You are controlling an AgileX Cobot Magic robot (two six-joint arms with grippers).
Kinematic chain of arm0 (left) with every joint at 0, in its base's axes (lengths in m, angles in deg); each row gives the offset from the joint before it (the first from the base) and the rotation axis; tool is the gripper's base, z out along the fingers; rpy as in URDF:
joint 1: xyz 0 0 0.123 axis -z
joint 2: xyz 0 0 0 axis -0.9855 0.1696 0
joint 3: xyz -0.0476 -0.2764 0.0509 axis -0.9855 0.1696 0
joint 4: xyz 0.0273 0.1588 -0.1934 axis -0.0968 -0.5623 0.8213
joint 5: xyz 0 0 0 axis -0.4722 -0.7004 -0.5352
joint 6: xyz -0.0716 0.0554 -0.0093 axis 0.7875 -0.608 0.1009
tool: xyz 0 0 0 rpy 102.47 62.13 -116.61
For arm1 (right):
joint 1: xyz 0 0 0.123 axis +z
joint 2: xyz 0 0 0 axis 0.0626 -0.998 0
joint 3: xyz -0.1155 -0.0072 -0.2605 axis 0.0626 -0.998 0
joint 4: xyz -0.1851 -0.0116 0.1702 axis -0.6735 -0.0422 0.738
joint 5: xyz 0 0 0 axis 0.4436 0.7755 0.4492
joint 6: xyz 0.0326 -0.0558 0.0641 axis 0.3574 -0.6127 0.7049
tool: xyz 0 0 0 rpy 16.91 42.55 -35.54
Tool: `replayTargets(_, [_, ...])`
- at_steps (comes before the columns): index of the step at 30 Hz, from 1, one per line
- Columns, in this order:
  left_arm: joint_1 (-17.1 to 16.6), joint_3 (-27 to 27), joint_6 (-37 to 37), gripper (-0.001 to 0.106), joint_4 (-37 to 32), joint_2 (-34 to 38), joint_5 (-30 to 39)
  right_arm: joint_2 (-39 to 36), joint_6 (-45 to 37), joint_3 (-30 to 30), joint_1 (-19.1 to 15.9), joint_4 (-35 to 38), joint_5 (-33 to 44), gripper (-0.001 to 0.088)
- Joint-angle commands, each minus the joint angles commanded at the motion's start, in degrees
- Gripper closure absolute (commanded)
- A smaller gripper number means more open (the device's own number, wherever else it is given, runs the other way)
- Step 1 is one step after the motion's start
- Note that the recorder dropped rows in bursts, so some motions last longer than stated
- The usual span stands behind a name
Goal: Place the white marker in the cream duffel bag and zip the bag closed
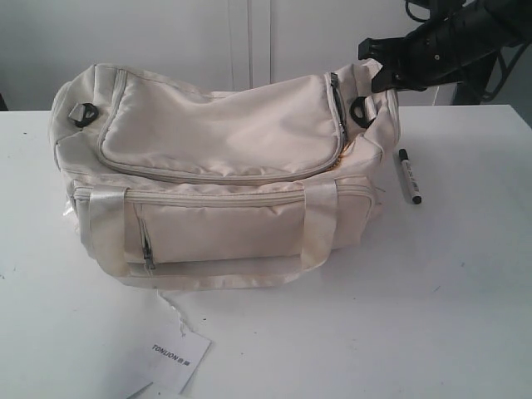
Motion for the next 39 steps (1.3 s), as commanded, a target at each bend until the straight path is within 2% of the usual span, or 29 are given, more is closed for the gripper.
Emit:
replayTargets(4, [0.0,-3.1,-0.4,0.105,0.0,3.9,3.2,0.0,0.0,0.0,0.0,0.0,0.0,0.0868])
replayTargets(10, [0.0,-7.0,-4.8,0.105,0.0,8.5,3.4,0.0,0.0,0.0,0.0,0.0,0.0,0.0868])
replayTargets(19, [0.1,-10.3,-4.8,0.105,0.7,13.1,2.5,0.0,0.0,0.0,0.0,0.0,0.0,0.0868])
replayTargets(22, [1.9,-10.4,-4.8,0.105,0.8,14.2,1.8,0.0,0.0,0.0,0.0,0.0,0.0,0.0868])
replayTargets(30, [9.6,-10.4,-5.0,0.105,0.8,18.3,-2.3,0.0,0.0,0.0,0.0,0.0,0.0,0.0868])
replayTargets(39, [14.8,-10.4,-5.8,0.105,0.6,23.1,-7.5,0.0,0.0,0.0,0.0,0.0,0.0,0.0868])
